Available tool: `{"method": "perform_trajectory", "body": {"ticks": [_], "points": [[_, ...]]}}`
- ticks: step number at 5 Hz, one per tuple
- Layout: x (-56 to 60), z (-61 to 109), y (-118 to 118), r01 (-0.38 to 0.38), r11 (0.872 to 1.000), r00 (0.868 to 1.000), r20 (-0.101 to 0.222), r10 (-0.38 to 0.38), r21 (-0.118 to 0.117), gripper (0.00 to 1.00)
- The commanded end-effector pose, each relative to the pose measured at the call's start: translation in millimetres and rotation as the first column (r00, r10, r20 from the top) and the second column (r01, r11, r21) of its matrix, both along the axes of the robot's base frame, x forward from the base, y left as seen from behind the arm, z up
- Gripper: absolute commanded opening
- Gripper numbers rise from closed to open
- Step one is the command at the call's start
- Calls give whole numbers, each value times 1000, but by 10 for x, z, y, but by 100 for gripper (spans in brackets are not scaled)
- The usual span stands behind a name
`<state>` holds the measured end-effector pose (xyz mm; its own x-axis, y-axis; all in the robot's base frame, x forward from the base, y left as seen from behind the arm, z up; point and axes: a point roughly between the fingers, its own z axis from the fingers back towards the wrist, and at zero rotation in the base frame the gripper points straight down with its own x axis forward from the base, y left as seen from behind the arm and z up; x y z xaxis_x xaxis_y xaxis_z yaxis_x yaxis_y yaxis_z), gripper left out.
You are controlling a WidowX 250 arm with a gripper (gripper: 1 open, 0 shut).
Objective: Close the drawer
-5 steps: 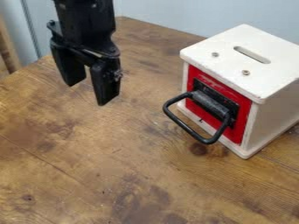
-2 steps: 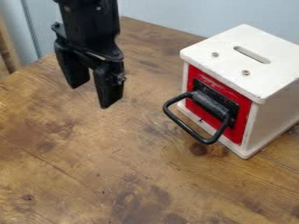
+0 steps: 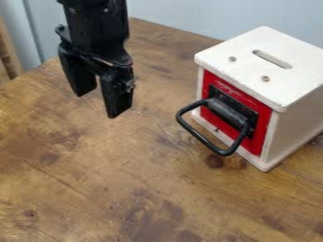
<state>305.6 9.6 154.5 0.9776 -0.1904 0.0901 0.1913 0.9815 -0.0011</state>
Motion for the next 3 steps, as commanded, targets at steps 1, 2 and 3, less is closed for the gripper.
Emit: {"method": "perform_trajectory", "body": {"ticks": [1,2,3], "points": [[0,152,43,-19,1000,998,52,19,-1,100],[1,176,65,-30,1000,998,59,30,0,100],[-2,203,81,-35,999,997,68,35,2,100]]}}
